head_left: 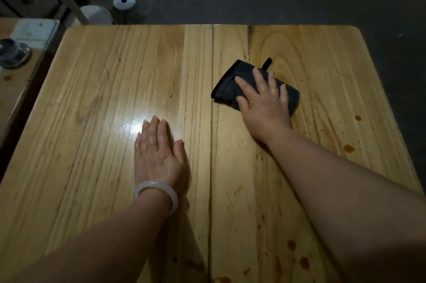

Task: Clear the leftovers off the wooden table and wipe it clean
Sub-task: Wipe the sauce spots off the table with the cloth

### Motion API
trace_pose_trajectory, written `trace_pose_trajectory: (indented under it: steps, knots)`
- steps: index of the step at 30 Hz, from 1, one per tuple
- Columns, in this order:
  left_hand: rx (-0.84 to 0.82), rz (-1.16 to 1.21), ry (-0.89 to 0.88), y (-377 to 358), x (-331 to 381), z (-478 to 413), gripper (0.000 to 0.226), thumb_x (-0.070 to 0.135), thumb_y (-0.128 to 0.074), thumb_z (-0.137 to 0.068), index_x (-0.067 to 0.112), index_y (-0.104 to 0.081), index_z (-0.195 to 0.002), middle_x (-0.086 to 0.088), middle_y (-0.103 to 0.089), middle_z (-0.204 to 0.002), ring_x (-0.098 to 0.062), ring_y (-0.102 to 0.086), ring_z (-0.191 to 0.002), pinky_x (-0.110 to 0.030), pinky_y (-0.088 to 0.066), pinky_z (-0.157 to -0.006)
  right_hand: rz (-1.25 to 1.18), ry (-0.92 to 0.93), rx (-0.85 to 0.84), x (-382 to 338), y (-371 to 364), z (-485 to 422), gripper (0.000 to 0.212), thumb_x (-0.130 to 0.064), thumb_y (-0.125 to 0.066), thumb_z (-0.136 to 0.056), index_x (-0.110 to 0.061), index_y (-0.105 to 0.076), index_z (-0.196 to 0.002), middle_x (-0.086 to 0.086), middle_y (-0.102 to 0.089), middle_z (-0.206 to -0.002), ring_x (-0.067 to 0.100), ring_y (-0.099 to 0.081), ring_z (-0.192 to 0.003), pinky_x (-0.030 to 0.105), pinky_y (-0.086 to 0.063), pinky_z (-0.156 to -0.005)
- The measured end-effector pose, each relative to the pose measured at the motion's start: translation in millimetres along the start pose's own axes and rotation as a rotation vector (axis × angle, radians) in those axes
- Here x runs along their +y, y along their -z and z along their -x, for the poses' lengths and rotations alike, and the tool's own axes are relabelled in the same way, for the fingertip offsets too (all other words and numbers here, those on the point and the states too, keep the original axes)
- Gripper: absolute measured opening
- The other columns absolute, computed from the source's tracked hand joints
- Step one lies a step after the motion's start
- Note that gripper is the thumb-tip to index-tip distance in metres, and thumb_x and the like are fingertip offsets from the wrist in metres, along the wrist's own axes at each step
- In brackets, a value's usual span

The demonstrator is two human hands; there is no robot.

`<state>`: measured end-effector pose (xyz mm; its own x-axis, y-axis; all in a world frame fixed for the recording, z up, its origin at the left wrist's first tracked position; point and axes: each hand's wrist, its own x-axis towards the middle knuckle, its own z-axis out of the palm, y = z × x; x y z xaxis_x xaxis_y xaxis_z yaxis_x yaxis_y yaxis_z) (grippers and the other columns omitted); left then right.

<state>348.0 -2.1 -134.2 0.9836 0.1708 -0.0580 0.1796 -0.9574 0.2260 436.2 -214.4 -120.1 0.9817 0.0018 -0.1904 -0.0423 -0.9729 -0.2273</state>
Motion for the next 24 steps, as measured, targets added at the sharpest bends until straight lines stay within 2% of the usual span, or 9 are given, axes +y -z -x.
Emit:
trace_pose_trajectory:
  steps: [5, 11, 15, 19, 24]
  knots:
    - [0.0, -0.021, -0.003, -1, -3, 1, 0.058, 0.037, -0.026, -0.1, 0.012, -0.015, -0.15, -0.005, -0.009, -0.159, -0.016, 0.001, -0.146, -0.035, -0.001, -0.12, -0.034, -0.017, 0.003, -5, -5, 12, 0.05, -0.043, -0.024, -0.105, -0.043, -0.013, -0.154, -0.005, 0.006, -0.165, 0.023, 0.012, -0.151, 0.051, 0.007, -0.121]
    - [-0.004, -0.019, -0.001, -2, -2, 1, 0.058, 0.037, -0.026, -0.1, 0.011, -0.015, -0.15, -0.005, -0.009, -0.159, -0.017, 0.001, -0.146, -0.036, -0.001, -0.12, -0.052, 0.039, -0.006, -14, -17, 86, 0.049, -0.042, -0.021, -0.105, -0.044, -0.011, -0.154, -0.007, 0.008, -0.164, 0.022, 0.015, -0.15, 0.049, 0.009, -0.12]
    - [-0.006, -0.011, 0.002, -2, -1, 1, 0.058, 0.036, -0.026, -0.1, 0.012, -0.014, -0.15, -0.004, -0.008, -0.159, -0.016, 0.002, -0.146, -0.035, 0.0, -0.12, -0.045, 0.083, 0.02, -19, -32, 132, 0.052, -0.044, -0.015, -0.101, -0.042, -0.019, -0.153, -0.005, -0.003, -0.165, 0.025, 0.006, -0.152, 0.052, 0.003, -0.119]
    - [-0.002, 0.004, 0.002, -2, 1, 3, 0.057, 0.035, -0.027, -0.099, 0.011, -0.016, -0.15, -0.004, -0.009, -0.159, -0.016, 0.001, -0.146, -0.036, -0.001, -0.12, -0.024, 0.124, 0.024, -19, -43, 150, 0.05, -0.042, -0.021, -0.102, -0.04, -0.026, -0.152, -0.002, -0.013, -0.164, 0.028, -0.004, -0.152, 0.056, -0.007, -0.118]
    - [0.0, 0.013, -0.003, -1, 2, 4, 0.057, 0.034, -0.027, -0.099, 0.011, -0.016, -0.15, -0.005, -0.009, -0.159, -0.016, 0.001, -0.146, -0.036, -0.001, -0.12, 0.007, 0.142, 0.027, -17, -43, 140, 0.05, -0.043, -0.023, -0.101, -0.04, -0.027, -0.151, -0.002, -0.016, -0.164, 0.028, -0.006, -0.151, 0.056, -0.006, -0.118]
